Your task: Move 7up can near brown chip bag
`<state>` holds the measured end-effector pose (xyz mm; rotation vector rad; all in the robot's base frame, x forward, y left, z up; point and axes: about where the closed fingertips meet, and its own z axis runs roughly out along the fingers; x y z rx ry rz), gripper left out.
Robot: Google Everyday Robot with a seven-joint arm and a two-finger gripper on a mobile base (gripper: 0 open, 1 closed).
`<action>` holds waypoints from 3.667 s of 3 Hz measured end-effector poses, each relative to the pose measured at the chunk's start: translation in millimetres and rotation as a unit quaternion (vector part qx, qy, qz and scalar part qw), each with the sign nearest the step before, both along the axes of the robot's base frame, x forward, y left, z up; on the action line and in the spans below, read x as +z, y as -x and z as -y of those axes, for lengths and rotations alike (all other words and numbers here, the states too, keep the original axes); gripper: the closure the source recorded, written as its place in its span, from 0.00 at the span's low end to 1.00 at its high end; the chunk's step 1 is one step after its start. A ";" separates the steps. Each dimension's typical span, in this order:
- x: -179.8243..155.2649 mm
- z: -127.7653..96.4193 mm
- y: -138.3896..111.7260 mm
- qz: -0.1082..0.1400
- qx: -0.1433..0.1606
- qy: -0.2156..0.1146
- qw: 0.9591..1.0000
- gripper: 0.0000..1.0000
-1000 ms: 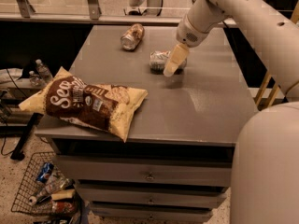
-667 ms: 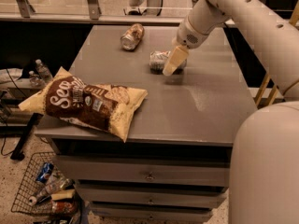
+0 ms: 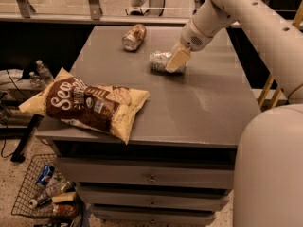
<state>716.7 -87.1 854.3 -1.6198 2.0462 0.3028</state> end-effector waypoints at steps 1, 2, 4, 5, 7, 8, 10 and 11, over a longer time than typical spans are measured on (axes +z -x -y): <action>2.1 0.6 3.8 0.002 0.002 -0.009 1.000 0.88; 25.5 -4.7 17.5 0.025 0.029 -0.001 0.999 1.00; 69.0 -12.4 74.9 0.052 0.074 0.019 0.996 1.00; 63.4 -3.0 108.5 0.034 0.060 0.030 0.997 1.00; 34.0 -3.3 163.0 -0.004 0.032 0.033 0.999 1.00; 22.7 -13.7 179.2 -0.015 0.038 0.034 0.999 1.00; 0.7 -25.0 196.6 -0.035 0.047 0.024 0.998 1.00; -5.4 -30.8 194.6 -0.041 0.056 0.019 0.997 0.83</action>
Offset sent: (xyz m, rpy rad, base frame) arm -0.0405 0.0073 0.0723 -0.0244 -0.1366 0.1268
